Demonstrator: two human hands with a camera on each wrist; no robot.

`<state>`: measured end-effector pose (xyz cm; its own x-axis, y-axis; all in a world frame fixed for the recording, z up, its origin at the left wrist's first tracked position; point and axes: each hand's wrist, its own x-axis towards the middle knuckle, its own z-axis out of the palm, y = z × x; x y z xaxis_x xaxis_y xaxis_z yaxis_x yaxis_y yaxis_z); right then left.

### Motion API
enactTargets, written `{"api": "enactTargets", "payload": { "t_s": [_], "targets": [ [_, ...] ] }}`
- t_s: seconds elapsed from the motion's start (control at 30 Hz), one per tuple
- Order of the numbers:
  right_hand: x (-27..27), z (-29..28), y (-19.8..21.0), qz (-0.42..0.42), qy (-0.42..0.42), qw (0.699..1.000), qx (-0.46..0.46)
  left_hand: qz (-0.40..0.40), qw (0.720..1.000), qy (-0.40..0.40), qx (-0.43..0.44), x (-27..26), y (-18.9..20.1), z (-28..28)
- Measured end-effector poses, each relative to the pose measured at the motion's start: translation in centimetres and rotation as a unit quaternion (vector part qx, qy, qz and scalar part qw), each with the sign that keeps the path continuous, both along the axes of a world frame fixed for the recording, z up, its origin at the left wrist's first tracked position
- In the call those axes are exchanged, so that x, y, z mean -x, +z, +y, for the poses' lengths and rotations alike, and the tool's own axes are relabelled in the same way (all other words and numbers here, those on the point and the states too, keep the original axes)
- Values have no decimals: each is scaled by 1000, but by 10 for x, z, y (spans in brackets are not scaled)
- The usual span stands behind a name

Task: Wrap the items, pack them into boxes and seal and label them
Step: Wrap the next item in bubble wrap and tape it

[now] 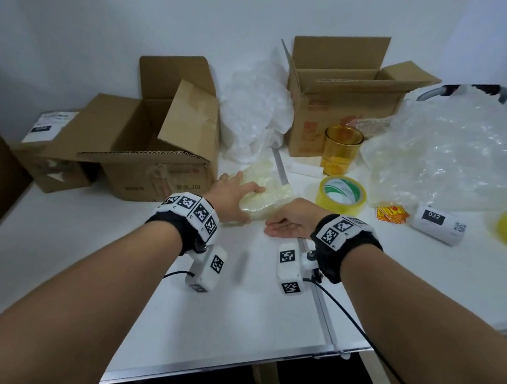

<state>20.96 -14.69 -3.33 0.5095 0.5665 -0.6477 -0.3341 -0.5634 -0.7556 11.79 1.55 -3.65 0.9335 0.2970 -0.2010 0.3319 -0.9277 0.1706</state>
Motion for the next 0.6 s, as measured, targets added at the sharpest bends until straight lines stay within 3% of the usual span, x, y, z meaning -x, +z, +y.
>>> {"api": "enactTargets", "payload": {
  "t_s": [0.13,0.23,0.3,0.37,0.43,0.6],
  "targets": [
    [-5,-10,3,-29,-33,999,21,-11,999,15,26,3,-1,1],
    [-15,-16,9,-64,-94,993,-29,-37,997,20,67,8,0,1],
    [-12,-17,14,-4,-139,987,-82,-72,993,22,92,13,0,-6],
    [-5,-16,15,46,-128,986,-97,-104,988,26,107,18,0,-18],
    [2,-14,11,48,-105,987,-107,-111,985,23,127,24,1,-28],
    [6,-11,7,21,-172,969,-175,-152,961,81,215,39,18,-27]
  ]
}}
